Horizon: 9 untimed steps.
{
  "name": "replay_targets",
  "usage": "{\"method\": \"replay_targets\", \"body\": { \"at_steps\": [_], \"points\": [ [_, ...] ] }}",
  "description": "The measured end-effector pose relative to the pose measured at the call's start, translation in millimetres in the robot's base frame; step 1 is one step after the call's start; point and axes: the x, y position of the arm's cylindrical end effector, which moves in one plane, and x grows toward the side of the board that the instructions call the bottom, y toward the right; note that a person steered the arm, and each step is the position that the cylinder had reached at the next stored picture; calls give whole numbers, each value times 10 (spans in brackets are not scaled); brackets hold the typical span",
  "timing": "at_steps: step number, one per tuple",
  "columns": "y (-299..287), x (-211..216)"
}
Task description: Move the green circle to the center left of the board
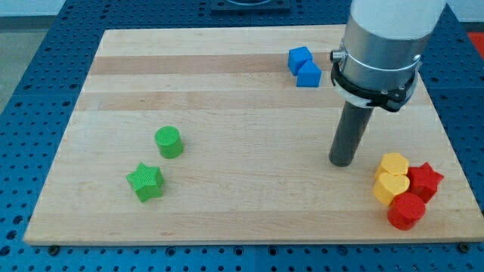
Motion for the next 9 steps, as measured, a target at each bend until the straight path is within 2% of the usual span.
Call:
{"method": "replay_targets", "body": {
  "at_steps": [2,3,7,8,9],
  "points": [
    [-23,-55],
    [-478,-264],
    [-1170,-318],
    [-1453,-640],
    [-1651,-647]
  ]
}}
